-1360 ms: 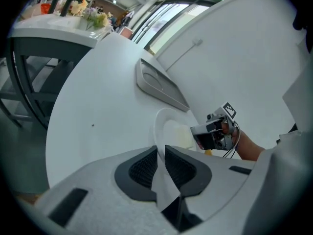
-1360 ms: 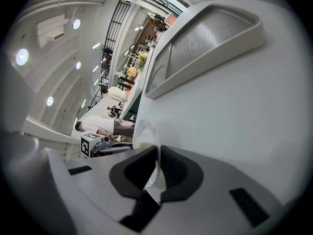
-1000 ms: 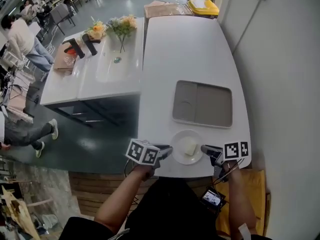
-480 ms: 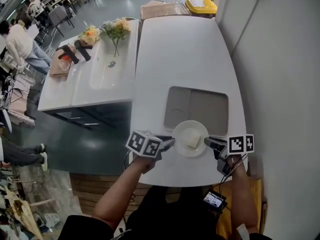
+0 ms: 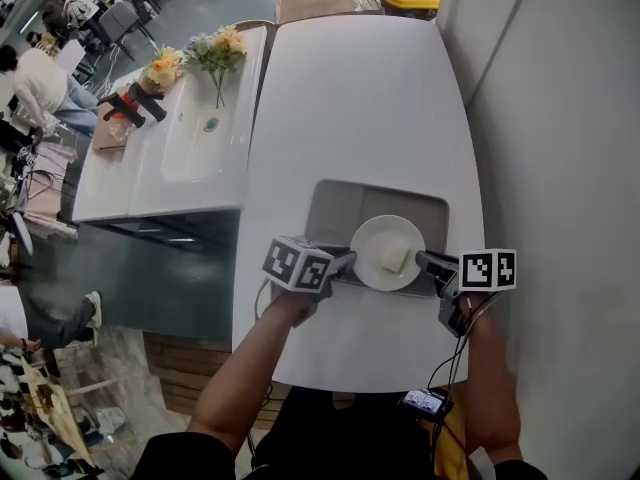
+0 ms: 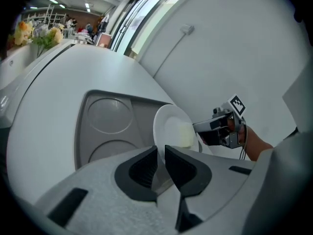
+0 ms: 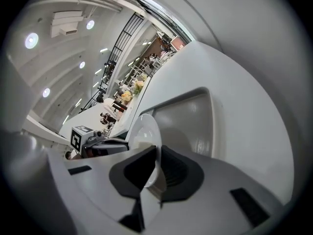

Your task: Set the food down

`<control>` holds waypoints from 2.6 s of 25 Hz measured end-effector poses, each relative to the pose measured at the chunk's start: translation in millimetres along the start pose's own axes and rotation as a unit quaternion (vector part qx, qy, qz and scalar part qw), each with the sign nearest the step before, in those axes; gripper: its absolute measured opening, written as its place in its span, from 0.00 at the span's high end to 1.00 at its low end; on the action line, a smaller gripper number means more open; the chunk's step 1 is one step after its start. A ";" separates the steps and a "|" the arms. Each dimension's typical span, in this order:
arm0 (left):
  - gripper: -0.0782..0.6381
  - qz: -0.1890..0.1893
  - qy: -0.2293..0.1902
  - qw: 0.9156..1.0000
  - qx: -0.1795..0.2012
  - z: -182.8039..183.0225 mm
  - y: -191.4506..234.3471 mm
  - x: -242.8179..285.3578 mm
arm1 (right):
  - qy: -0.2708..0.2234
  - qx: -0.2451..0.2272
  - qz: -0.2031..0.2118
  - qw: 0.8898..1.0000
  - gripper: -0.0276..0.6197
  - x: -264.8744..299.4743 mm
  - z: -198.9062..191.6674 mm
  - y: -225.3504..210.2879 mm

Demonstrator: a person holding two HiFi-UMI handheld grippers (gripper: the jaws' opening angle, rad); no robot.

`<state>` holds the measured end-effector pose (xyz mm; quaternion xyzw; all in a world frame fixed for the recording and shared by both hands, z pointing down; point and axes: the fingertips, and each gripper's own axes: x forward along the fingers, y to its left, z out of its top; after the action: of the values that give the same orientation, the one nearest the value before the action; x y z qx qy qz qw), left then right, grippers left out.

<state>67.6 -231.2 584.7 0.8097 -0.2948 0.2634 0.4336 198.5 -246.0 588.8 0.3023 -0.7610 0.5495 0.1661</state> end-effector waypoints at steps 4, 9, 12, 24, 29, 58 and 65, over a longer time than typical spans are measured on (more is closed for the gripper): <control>0.83 0.002 0.007 1.000 -0.011 8.4 12.9 14.8 | 0.009 -0.009 -0.007 1.000 0.92 9.5 11.4 -14.0; 0.83 0.015 0.029 0.999 -0.004 5.7 20.1 30.5 | 0.023 -0.025 -0.028 0.999 0.92 16.4 16.4 -28.8; 0.83 0.017 0.035 0.999 -0.002 6.3 22.2 34.0 | 0.034 -0.041 -0.043 0.998 0.92 17.9 17.3 -31.5; 0.82 0.086 0.079 0.990 0.083 8.7 20.0 38.9 | 0.068 -0.147 -0.134 0.978 0.85 22.4 17.2 -40.7; 0.81 0.133 0.100 0.975 0.150 7.1 17.9 41.2 | 0.082 -0.230 -0.181 0.953 0.82 25.0 17.5 -42.3; 0.88 -0.237 -0.259 0.909 0.225 -173.6 -159.9 -195.7 | -0.290 -0.272 0.126 0.909 0.95 -87.9 -221.0 263.8; 0.88 -0.208 -0.269 0.910 0.236 -196.2 -191.9 -213.2 | -0.294 -0.301 0.151 0.894 0.95 -111.9 -252.2 280.7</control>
<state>22.9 76.5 429.5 0.9716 -0.1548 0.0016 0.1791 83.4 81.3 402.7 0.2670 -0.9407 0.1983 -0.0672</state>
